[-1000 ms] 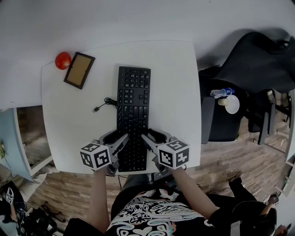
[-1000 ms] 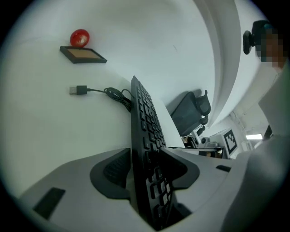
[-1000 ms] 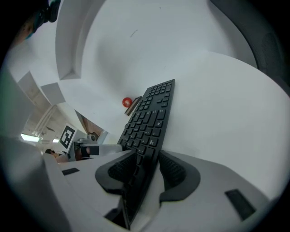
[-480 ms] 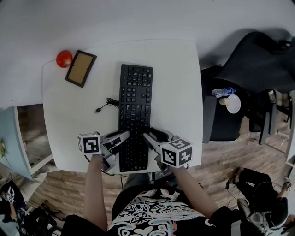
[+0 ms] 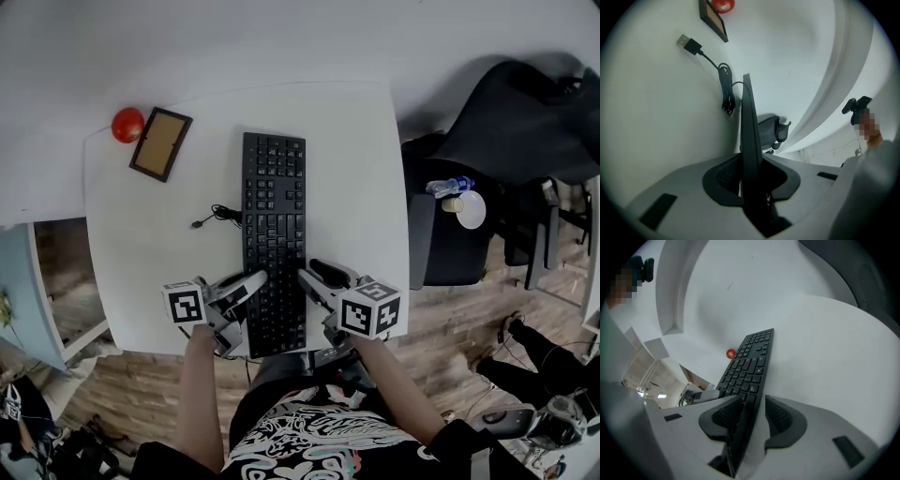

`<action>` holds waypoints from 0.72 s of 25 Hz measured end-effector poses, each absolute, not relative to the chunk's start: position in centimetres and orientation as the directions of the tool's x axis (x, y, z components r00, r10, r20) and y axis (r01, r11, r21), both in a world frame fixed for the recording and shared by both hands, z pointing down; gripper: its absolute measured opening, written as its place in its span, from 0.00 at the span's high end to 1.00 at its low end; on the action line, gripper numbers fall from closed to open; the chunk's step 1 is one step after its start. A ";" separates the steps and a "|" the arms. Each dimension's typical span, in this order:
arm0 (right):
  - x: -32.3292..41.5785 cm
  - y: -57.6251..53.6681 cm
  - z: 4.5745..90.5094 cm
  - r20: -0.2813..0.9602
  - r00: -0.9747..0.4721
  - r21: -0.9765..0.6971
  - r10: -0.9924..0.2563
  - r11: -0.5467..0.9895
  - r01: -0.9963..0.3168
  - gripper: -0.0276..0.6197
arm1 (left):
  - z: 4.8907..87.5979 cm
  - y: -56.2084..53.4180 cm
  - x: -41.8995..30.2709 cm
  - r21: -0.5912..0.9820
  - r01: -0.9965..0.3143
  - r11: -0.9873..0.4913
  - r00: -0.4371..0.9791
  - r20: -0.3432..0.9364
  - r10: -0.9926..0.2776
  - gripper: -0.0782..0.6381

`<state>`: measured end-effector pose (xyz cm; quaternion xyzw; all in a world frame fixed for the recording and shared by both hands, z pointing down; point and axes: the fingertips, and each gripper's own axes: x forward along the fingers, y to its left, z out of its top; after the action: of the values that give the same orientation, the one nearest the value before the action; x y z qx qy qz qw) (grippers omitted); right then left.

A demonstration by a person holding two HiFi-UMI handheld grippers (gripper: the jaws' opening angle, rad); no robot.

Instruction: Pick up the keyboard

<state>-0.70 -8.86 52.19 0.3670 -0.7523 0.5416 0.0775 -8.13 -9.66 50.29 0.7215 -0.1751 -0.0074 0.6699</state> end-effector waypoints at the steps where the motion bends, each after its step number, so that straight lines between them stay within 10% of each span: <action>1: -0.4 -8.7 52.1 0.514 -0.717 -0.758 -0.470 0.142 -0.636 0.72 | 50.0 -9.6 -8.0 0.971 -0.236 -0.044 0.937 0.215 -0.276 0.76; 18: 0.0 -11.4 49.7 0.234 -0.767 -0.933 -0.598 0.084 -0.351 0.72 | 47.8 -9.4 -7.9 0.990 -0.106 -0.094 0.952 0.073 -0.297 0.76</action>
<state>0.04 -11.38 49.74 0.3253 -0.7289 0.5933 -0.1043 -7.94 -9.44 47.78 0.7361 -0.1369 -0.0728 0.6589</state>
